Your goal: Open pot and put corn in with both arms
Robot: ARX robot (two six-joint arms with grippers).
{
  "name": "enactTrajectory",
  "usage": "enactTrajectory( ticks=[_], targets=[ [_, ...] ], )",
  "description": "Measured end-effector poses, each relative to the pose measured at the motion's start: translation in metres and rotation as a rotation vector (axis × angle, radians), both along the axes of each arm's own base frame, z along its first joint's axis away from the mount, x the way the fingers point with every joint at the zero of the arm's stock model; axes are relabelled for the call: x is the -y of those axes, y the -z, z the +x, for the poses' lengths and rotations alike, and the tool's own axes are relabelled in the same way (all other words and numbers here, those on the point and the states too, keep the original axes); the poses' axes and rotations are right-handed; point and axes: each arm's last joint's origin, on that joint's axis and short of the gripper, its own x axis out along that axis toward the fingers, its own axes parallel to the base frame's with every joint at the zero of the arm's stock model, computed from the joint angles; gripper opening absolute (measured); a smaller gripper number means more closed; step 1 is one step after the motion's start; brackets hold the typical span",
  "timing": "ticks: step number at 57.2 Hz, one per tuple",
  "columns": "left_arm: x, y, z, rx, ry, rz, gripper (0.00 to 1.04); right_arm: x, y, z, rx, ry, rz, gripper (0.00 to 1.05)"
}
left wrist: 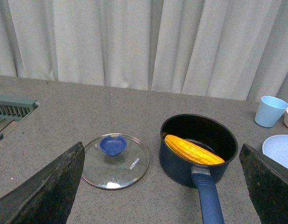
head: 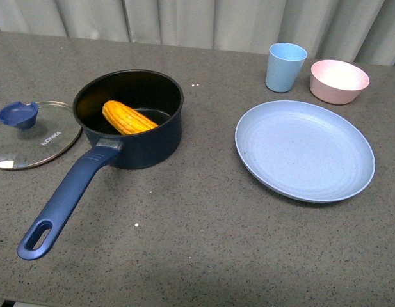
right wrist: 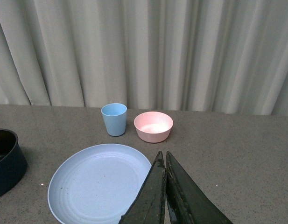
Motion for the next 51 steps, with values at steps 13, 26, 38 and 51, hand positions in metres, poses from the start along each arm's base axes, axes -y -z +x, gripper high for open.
enactTrajectory(
  ticks=[13, 26, 38, 51],
  targets=[
    [0.000, 0.000, 0.000, 0.000, 0.000, 0.000, 0.98, 0.000, 0.003, -0.011, -0.003, -0.002, 0.000, 0.01],
    [0.000, 0.000, 0.000, 0.000, 0.000, 0.000, 0.98, 0.000, 0.003, -0.011, -0.006, -0.002, 0.000, 0.30],
    [0.000, 0.000, 0.000, 0.000, 0.000, 0.000, 0.98, 0.000, 0.003, -0.011, -0.006, -0.002, 0.000, 0.66],
    [0.000, 0.000, 0.000, 0.000, 0.000, 0.000, 0.98, 0.000, 0.003, -0.011, -0.006, -0.002, 0.001, 0.97]
  ],
)
